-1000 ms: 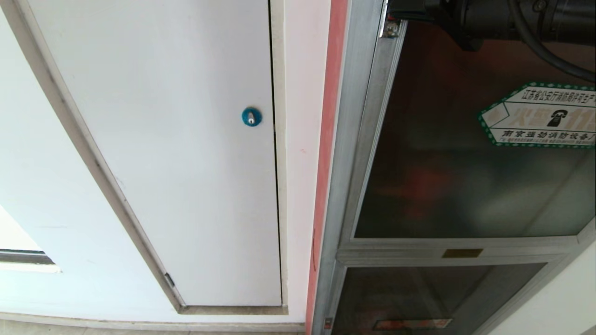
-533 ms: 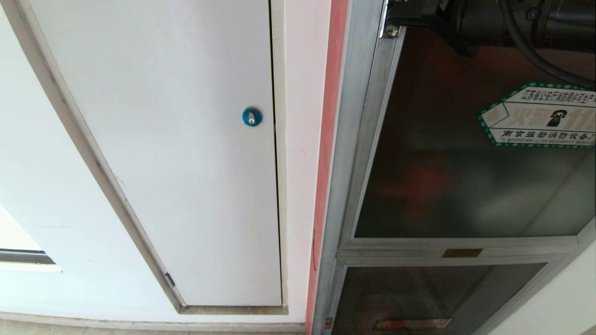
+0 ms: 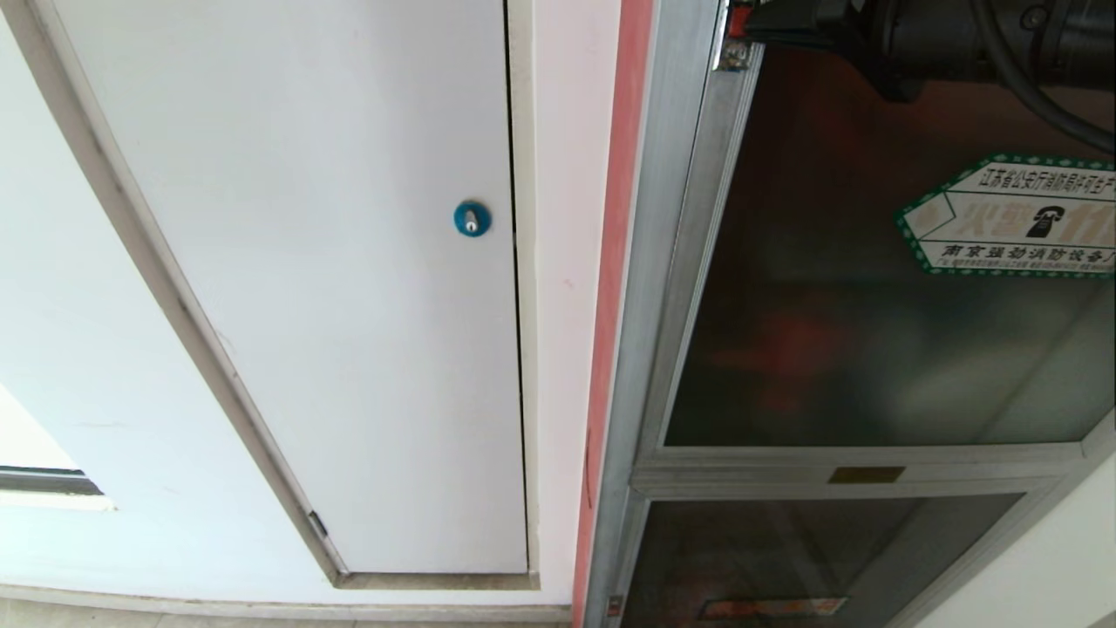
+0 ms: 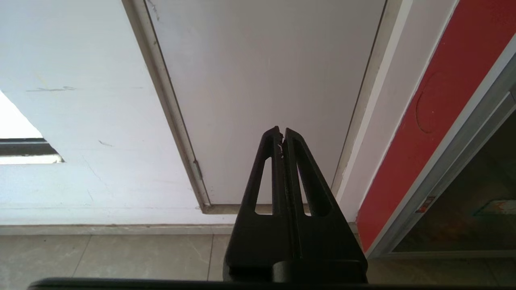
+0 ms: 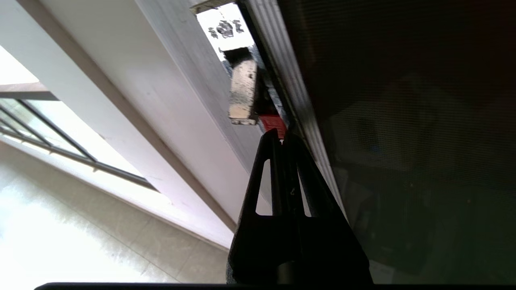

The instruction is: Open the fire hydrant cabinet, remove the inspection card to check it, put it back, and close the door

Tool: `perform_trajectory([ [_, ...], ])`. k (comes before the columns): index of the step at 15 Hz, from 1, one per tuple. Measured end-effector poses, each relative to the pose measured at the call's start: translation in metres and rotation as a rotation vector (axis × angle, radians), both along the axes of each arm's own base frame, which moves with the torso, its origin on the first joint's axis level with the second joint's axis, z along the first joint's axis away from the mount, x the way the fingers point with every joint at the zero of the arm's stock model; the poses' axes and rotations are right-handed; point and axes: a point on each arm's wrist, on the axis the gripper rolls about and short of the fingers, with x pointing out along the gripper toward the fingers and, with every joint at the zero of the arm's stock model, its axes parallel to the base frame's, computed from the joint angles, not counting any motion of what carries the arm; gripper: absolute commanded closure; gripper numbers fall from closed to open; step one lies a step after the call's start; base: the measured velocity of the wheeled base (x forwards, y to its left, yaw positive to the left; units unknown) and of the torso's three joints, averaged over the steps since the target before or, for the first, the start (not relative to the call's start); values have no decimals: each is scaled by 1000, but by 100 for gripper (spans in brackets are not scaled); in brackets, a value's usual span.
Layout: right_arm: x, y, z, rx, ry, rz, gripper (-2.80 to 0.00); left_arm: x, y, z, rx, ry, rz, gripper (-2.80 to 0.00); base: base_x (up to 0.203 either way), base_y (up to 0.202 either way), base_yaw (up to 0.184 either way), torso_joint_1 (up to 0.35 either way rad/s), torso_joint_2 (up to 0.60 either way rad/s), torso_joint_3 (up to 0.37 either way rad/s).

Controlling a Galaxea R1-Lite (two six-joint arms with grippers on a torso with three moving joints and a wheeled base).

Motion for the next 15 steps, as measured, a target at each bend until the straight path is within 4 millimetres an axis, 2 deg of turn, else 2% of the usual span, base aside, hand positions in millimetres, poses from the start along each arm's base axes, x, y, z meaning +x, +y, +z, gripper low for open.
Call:
perform_trajectory([
  [6,-34,3,0,-5,5,83,0,0,0,0,0,0,1,0,0,0,0,0,0,0],
  [10,-59,-4,1,-19,30,114,0,0,0,0,0,0,1,0,0,0,0,0,0,0],
  [15,-79,-1,5,-101,-20,5,0,0,0,0,0,0,0,0,0,0,0,0,0,0],
])
